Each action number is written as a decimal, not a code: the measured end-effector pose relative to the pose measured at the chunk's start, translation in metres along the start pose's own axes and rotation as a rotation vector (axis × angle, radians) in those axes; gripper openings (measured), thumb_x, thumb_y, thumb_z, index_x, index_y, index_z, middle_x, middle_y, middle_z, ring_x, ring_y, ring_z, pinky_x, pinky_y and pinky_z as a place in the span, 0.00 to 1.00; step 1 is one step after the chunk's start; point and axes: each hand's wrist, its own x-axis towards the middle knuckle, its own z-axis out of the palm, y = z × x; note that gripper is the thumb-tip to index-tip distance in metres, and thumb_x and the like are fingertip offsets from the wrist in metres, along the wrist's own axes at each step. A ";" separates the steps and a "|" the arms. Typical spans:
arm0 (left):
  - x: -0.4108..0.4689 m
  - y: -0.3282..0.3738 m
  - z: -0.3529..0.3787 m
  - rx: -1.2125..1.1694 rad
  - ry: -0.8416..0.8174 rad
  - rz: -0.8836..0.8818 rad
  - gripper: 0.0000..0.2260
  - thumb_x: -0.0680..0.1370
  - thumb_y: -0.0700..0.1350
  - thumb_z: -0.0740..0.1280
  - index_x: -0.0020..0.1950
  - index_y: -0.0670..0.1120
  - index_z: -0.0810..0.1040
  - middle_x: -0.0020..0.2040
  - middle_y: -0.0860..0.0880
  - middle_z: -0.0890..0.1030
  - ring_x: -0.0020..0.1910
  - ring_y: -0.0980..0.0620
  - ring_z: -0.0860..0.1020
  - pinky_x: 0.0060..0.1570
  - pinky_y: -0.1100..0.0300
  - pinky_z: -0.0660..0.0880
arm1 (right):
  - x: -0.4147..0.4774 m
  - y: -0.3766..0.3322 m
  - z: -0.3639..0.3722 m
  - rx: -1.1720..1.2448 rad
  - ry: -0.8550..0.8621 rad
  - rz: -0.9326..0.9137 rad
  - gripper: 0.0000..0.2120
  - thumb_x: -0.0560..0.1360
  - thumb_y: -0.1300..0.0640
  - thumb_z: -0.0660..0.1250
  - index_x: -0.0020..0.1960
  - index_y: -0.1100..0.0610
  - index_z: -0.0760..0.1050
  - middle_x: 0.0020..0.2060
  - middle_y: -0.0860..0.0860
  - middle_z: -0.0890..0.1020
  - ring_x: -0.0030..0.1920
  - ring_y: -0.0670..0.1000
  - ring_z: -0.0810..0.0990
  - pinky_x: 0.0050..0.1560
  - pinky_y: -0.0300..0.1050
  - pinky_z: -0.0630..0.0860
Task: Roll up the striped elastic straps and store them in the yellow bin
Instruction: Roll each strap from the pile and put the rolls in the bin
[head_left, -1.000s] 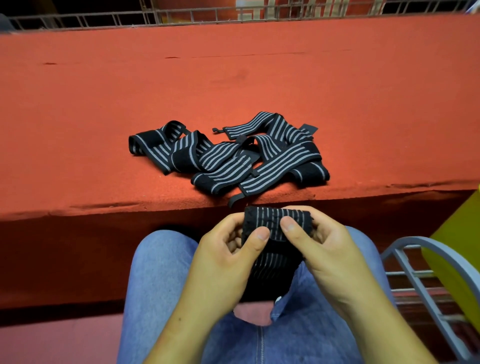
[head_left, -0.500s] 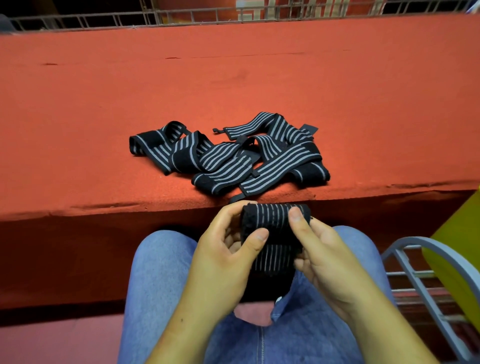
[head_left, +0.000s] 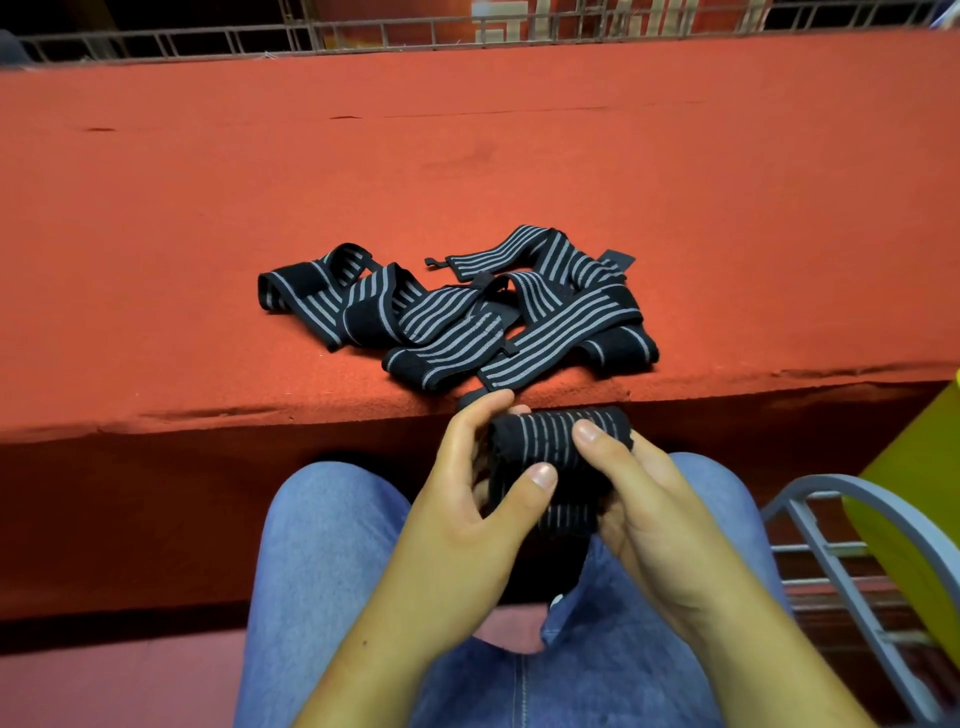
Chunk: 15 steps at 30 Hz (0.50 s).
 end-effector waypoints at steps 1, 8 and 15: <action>0.000 -0.001 0.000 0.019 0.002 -0.007 0.26 0.78 0.52 0.71 0.75 0.61 0.69 0.67 0.59 0.80 0.67 0.61 0.78 0.67 0.61 0.74 | -0.001 0.000 0.000 -0.005 -0.006 -0.008 0.17 0.78 0.48 0.67 0.62 0.54 0.84 0.59 0.57 0.87 0.63 0.58 0.85 0.70 0.64 0.77; 0.002 -0.001 0.004 0.077 0.035 -0.073 0.40 0.70 0.70 0.62 0.80 0.67 0.55 0.58 0.83 0.73 0.63 0.77 0.72 0.66 0.64 0.68 | -0.002 0.005 -0.001 -0.118 -0.039 -0.039 0.13 0.75 0.48 0.68 0.58 0.49 0.83 0.56 0.56 0.87 0.61 0.58 0.85 0.69 0.66 0.77; 0.001 -0.004 0.007 0.008 0.003 -0.088 0.31 0.77 0.56 0.64 0.79 0.66 0.58 0.65 0.76 0.74 0.68 0.72 0.72 0.69 0.65 0.67 | -0.002 0.009 0.000 -0.167 -0.015 -0.093 0.18 0.70 0.37 0.73 0.55 0.45 0.82 0.53 0.55 0.87 0.57 0.57 0.87 0.58 0.59 0.84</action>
